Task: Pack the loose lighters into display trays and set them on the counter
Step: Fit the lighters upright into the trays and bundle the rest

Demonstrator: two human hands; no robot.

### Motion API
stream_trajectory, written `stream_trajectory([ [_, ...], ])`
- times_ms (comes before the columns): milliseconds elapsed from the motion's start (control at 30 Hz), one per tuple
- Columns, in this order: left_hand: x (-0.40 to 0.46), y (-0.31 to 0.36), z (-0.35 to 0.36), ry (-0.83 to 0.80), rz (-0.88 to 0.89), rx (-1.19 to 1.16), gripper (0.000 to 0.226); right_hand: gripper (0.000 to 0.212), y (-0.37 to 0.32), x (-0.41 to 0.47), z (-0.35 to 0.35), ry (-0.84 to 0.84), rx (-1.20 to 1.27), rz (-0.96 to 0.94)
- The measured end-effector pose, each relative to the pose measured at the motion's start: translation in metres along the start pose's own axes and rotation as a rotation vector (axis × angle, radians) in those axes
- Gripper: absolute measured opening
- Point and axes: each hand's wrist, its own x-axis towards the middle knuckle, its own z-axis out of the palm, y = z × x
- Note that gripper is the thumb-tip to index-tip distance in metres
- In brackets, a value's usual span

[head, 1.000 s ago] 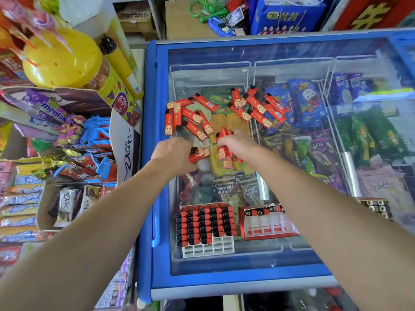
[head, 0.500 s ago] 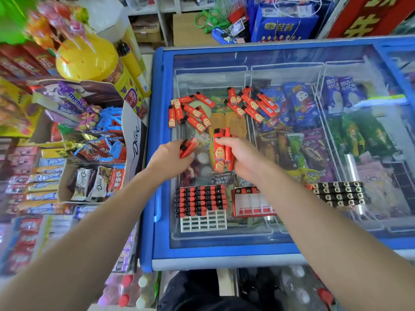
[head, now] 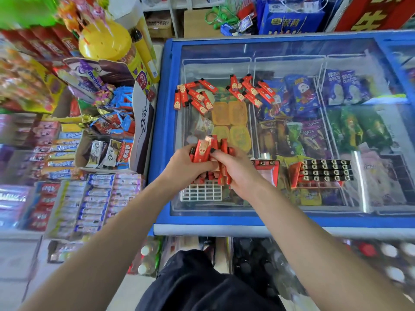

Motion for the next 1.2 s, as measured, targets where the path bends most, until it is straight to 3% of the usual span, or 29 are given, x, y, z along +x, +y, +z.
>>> stream_trajectory([
  [133, -0.010, -0.002, 0.000, 0.017, 0.015, 0.042, 0.022, 0.013, 0.002, -0.009, -0.006, 0.045, -0.131, -0.090],
  [300, -0.014, -0.011, -0.004, 0.028, 0.059, 0.163, 0.031, 0.025, -0.008, -0.018, -0.017, 0.040, -0.387, -0.223],
  [467, -0.014, -0.022, -0.006, 0.064, 0.109, 0.221, 0.026, 0.015, -0.005, -0.024, -0.023, 0.093, -0.623, -0.326],
  [633, -0.007, -0.037, -0.012, 0.159, 0.099, 0.307, 0.016, 0.012, 0.026, -0.029, -0.025, 0.118, -0.818, -0.443],
  [933, 0.003, -0.059, -0.012, 0.213, 0.135, 0.592, 0.026, 0.010, 0.089, -0.016, -0.023, 0.268, -1.132, -0.648],
  [1200, 0.006, -0.071, -0.014, 0.212, 0.121, 0.582, 0.027, 0.010, 0.104, -0.005, -0.021, 0.254, -1.314, -0.713],
])
